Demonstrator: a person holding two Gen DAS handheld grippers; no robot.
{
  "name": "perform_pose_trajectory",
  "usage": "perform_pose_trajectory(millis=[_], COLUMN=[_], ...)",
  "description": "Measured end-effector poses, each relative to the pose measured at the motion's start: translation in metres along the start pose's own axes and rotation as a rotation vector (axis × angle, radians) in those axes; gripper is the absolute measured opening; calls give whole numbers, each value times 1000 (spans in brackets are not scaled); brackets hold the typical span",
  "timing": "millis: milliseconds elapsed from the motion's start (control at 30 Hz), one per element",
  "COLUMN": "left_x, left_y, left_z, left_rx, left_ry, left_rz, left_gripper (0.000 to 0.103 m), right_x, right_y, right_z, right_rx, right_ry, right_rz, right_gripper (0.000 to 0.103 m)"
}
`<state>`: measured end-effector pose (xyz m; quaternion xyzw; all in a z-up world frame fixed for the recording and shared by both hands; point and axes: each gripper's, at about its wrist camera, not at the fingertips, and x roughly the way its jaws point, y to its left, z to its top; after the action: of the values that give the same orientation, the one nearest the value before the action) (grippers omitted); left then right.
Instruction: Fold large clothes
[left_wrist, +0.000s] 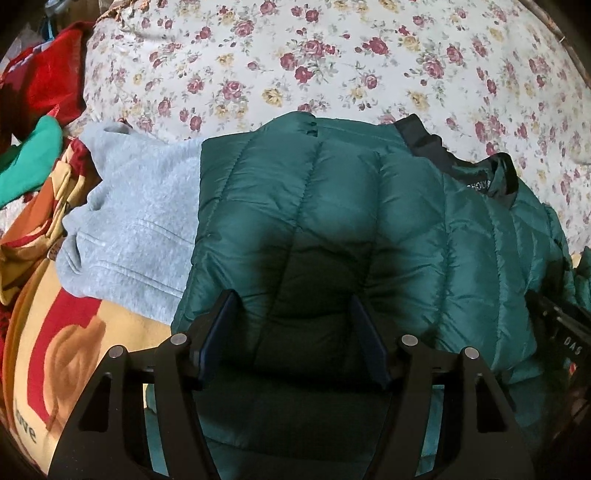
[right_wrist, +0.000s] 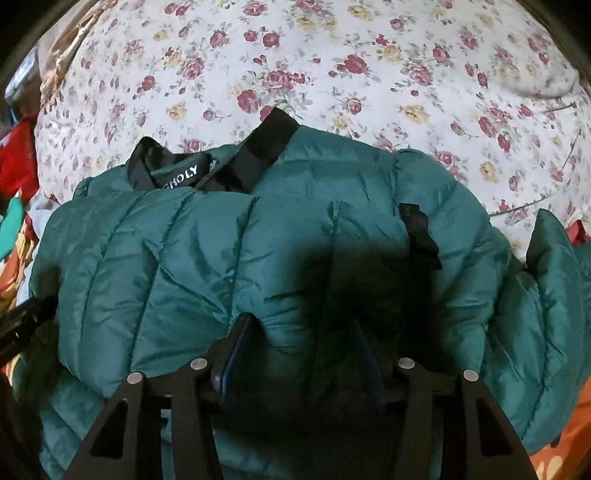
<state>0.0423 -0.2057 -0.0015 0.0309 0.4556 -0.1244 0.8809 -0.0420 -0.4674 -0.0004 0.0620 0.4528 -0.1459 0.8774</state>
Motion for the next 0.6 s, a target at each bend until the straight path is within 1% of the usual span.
perform_pose_trajectory(millis=[100, 133, 167, 267, 300, 367, 500, 600], left_x=[0, 1, 1, 2, 2, 2, 2, 3], left_y=[-1, -1, -1, -2, -2, -3, -5, -6], left_z=[0, 0, -1, -2, -2, -2, -4, -5], left_rx=[6, 6, 6, 10, 12, 14, 19, 26], left_ry=[0, 0, 1, -4, -5, -7, -16, -20], left_rz=[4, 4, 5, 11, 14, 20, 27, 35], left_gripper=[65, 67, 71, 75, 76, 77, 78, 79], right_x=[-13, -22, -30, -50, -51, -47, -19, -11], right_y=[-8, -11, -12, -16, -16, -18, -25, -20], right_z=[-1, -3, -5, -10, -10, -9, -11, -8], right_rx=[37, 55, 60, 51, 48, 47, 49, 29], right_ry=[2, -2, -10, -43, -47, -36, 4, 1], right_rz=[27, 42, 53, 54, 52, 44, 13, -5], right_gripper=[53, 53, 53, 53, 53, 53, 53, 53])
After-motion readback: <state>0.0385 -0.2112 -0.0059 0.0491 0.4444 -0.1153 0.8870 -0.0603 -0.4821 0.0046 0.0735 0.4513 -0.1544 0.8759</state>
